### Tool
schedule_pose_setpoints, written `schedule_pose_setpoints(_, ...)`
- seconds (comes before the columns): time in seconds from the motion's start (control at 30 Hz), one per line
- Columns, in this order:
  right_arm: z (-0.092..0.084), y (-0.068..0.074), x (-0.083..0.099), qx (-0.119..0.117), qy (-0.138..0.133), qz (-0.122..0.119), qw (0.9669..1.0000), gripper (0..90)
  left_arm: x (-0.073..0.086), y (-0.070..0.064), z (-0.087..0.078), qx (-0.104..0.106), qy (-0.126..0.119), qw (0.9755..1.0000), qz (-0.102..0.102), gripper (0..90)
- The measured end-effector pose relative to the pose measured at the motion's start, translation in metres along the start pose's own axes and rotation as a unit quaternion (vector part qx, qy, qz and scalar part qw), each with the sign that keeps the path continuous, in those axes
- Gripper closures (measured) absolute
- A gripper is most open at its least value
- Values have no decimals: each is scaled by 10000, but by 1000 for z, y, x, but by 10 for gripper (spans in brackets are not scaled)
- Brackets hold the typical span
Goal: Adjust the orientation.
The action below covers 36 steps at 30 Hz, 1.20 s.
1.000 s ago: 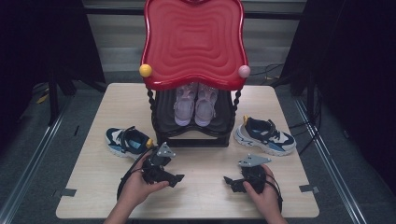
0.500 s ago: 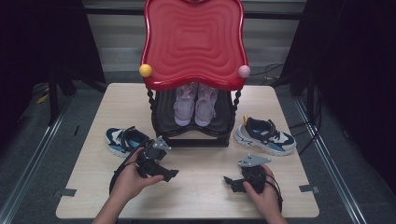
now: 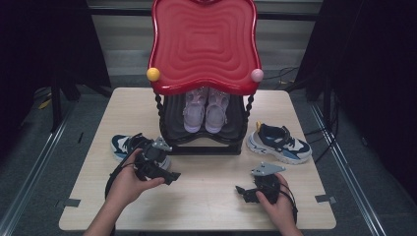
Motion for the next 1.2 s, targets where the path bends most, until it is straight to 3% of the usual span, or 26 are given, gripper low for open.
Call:
schedule_pose_setpoints(0.33, 0, 0, 0, 0, -3, -7, 10000, 138, -5, 9, -14, -155, 23, 9999, -20, 207)
schedule_pose_setpoints(0.8, 0, 0, 0, -1, 0, 1, 10000, 138, -4, 38, -28, -558, -116, 9981, -236, 203)
schedule_pose_setpoints(0.87, 0, 0, 0, -2, 1, 1, 10000, 137, -3, 42, -29, -584, -181, 9977, -303, 204)
schedule_pose_setpoints(1.17, 0, 0, 0, -2, 1, 1, 10000, 138, 7, 58, -20, -721, 17, 9965, -422, 209)
schedule_pose_setpoints(1.2, 0, 0, 0, -2, 0, 0, 10000, 138, 8, 59, -18, -714, -18, 9962, -504, 212)
Point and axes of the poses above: each handheld gripper's, and its own axes: z roughly forward along the jaws, x roughly out of its underside, y roughly to its left, the point moved 9 cm from there along z, roughly forward along the jaws, and after that the axes turned 3 degrees about x, right-handed, at the moved point
